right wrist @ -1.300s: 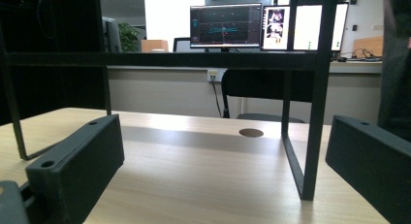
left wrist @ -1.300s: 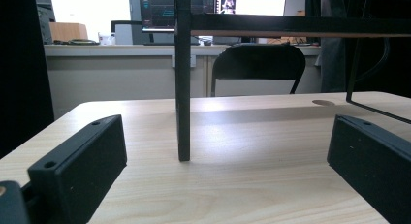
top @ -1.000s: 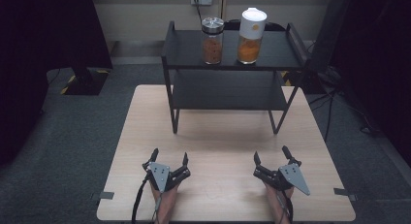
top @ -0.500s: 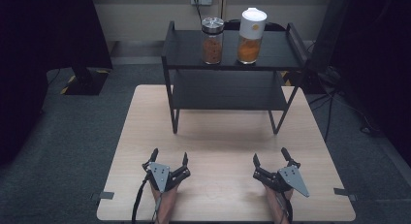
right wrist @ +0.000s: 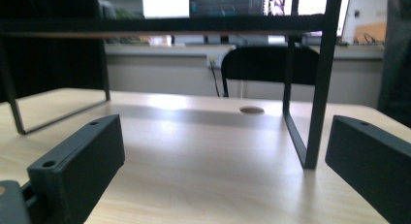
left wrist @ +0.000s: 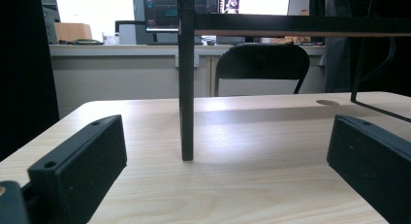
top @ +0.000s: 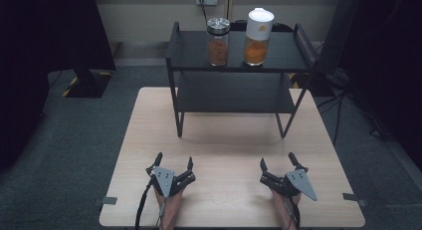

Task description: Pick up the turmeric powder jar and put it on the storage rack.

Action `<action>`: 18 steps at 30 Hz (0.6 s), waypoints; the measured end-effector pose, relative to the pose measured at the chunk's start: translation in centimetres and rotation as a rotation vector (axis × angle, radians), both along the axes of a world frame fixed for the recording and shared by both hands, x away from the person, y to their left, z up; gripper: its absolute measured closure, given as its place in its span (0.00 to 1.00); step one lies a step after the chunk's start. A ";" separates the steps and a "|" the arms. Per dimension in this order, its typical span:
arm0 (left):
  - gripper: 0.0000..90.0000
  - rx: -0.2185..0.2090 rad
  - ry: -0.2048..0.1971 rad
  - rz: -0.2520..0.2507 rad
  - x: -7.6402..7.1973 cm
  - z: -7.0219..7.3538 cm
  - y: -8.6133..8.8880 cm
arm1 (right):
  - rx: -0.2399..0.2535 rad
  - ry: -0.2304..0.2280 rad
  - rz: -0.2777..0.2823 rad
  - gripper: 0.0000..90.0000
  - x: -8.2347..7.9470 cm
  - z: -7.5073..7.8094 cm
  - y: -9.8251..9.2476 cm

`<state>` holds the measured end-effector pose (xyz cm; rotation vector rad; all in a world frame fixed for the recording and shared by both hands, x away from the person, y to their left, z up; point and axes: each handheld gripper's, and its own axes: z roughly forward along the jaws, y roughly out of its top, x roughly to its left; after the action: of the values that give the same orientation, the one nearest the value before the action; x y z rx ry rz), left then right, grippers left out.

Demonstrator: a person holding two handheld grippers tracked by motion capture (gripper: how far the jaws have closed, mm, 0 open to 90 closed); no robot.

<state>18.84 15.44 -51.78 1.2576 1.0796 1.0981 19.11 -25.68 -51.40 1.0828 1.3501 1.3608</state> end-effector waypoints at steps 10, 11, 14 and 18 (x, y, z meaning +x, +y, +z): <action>0.00 0.001 0.000 -0.001 0.0 0.0 0.0 | 0.001 -0.003 -0.021 0.00 -0.1 -0.1 0.4; 0.00 0.001 0.000 -0.001 0.0 0.0 0.0 | 0.000 -0.003 -0.021 0.00 -0.1 -0.1 0.4; 0.00 0.000 0.000 0.001 0.0 0.0 0.0 | 0.001 -0.003 -0.022 0.00 -0.1 -0.1 0.4; 0.00 0.001 0.000 0.001 0.0 0.0 0.0 | 0.000 -0.003 -0.023 0.00 -0.1 -0.1 0.4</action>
<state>18.85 15.39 -51.78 1.2576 1.0799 1.0995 18.98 -25.28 -51.46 1.0931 1.3310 1.3453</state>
